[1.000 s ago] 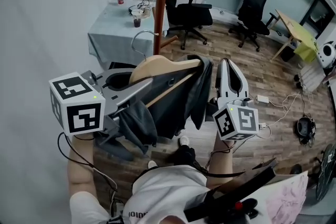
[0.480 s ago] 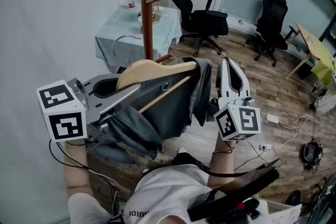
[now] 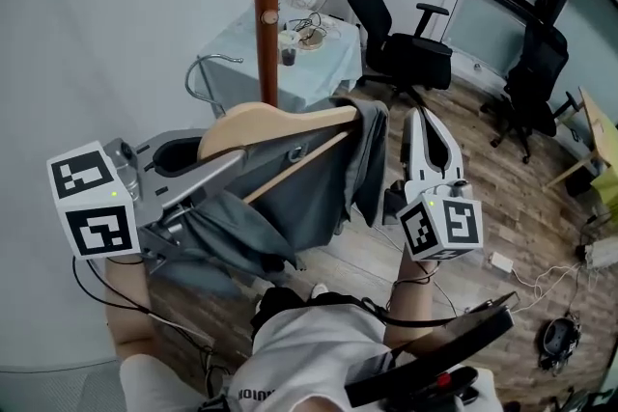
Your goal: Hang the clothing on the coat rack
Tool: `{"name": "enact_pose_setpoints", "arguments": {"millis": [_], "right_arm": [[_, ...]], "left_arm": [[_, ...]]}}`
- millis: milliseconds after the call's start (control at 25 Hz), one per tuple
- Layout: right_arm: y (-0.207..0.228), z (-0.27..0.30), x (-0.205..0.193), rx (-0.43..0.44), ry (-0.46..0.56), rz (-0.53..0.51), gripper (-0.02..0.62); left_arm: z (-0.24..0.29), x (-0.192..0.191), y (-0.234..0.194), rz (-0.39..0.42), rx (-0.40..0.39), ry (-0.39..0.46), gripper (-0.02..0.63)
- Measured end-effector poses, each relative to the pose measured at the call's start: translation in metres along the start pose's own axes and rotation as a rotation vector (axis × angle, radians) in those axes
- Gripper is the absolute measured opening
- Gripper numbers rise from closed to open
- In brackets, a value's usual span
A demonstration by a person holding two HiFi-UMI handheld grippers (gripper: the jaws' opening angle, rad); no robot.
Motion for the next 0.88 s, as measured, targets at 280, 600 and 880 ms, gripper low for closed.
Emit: {"name": "enact_pose_setpoints", "arguments": {"millis": [280,600,880], "right_arm": [[0.001,0.021,-0.012,0.026,0.005,0.045,0.020],[0.001,0.043,-0.014,0.007,0.012,0.035,0.020],[0.002,0.051,-0.010,-0.023,0.021,0.014,0.020]], "left_arm": [[0.004,0.014,-0.014,-0.004,0.042,-0.003,0.066],[0.017,0.025,-0.036,-0.021,0.013,-0.043,0.066],[0.029,0.038,-0.049,-0.014,-0.024,-0.067,0.066]]}}
Point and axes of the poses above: the fingertips, and each gripper's own axes: z forward along the fingers, y to its right, x out of its top, the point moved 8 cm from there along -z, backward along the fingers, and after that the axes turned 14 degrees about y, right-handed, at the moved point
